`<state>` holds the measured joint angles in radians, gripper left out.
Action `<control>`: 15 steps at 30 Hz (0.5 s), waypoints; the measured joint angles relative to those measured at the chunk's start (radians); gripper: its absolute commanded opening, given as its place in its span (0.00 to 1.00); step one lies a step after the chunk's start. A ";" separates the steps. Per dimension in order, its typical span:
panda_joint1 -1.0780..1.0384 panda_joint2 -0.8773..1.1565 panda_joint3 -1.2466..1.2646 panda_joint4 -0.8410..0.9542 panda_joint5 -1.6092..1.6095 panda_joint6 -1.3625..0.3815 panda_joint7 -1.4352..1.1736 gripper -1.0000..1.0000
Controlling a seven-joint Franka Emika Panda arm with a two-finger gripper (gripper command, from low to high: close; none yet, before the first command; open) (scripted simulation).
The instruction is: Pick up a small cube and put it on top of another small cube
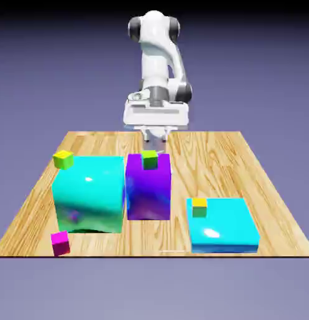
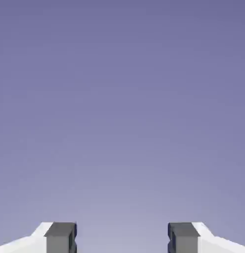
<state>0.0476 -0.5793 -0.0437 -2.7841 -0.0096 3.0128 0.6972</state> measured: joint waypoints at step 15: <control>0.442 -0.116 -0.544 0.322 -0.119 -0.301 -0.545 0.50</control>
<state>0.4898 -0.6949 -0.5873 -2.4618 -0.1289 2.7114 0.1526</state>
